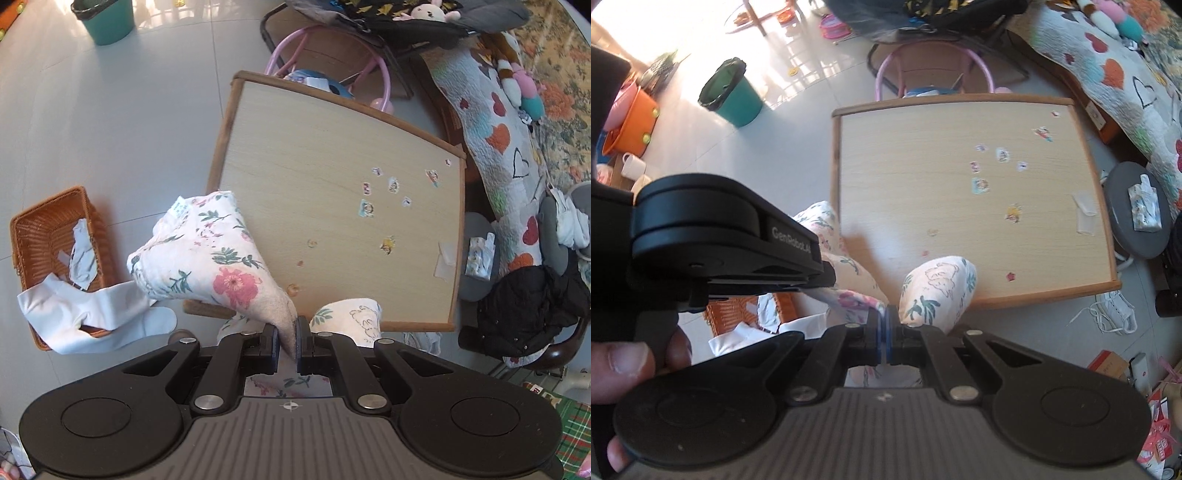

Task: Fold clothes
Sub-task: 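Carry the floral garment with both grippers over the wooden table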

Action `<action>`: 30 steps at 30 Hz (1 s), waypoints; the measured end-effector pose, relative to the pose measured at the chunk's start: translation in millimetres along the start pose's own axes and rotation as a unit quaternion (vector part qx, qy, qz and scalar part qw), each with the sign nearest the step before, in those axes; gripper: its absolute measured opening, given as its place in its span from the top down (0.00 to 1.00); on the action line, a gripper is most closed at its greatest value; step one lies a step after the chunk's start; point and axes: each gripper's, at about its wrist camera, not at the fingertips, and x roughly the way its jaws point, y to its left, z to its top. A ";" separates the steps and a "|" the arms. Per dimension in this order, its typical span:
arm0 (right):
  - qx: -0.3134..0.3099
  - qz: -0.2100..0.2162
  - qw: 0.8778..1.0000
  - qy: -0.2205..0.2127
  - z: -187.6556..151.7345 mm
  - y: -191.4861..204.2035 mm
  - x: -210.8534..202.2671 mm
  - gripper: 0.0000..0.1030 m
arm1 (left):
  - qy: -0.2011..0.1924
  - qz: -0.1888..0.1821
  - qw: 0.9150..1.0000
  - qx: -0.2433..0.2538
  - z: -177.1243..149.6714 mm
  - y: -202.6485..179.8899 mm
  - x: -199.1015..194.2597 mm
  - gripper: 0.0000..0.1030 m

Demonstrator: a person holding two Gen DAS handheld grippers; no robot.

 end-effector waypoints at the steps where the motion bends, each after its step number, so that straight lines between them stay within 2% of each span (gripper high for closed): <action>1: 0.001 0.001 1.000 0.000 2.8 -4.9 -1.1 0.98 | -0.001 0.001 1.000 0.000 2.1 -6.5 0.8 0.92; 8: -0.005 0.004 1.000 -0.005 20.8 -38.7 -12.4 0.98 | -0.007 0.005 1.000 -0.003 17.0 -52.3 7.3 0.92; 16: -0.025 0.012 0.999 -0.019 53.0 -72.6 -22.5 0.98 | -0.032 0.009 0.999 -0.016 37.3 -103.4 4.3 0.91; 24: -0.042 0.021 0.998 -0.031 81.0 -90.3 -30.5 0.98 | -0.051 0.011 0.998 -0.041 59.3 -134.7 -3.1 0.91; 30: -0.038 0.025 0.998 -0.042 94.8 -97.6 -33.9 0.98 | -0.062 0.013 0.997 -0.033 75.6 -151.3 -7.9 0.91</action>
